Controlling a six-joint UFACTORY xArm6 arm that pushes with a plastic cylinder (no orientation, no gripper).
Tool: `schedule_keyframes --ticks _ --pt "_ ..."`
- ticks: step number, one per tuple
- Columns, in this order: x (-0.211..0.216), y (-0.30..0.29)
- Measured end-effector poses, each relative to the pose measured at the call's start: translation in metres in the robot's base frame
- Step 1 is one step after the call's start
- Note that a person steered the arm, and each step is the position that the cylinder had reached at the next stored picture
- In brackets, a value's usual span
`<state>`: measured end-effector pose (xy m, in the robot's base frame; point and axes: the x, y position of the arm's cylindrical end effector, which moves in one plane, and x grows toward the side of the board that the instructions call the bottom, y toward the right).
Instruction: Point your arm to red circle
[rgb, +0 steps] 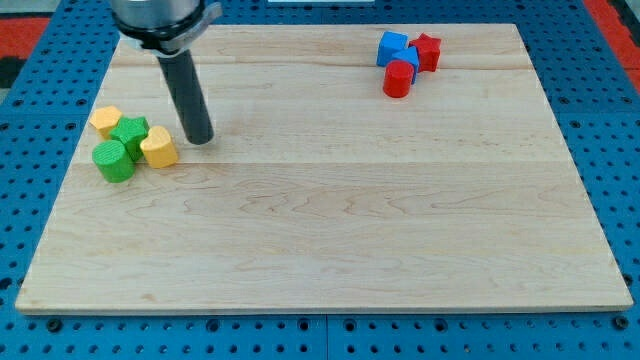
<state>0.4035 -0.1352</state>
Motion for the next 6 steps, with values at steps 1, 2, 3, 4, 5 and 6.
schedule_keyframes --ticks 1,2,3,4,5,6 --pt "0.017 0.057" --pt "0.017 0.139" --pt "0.017 0.188" --pt "0.017 0.191" --pt "0.004 0.2" --pt "-0.002 0.243"
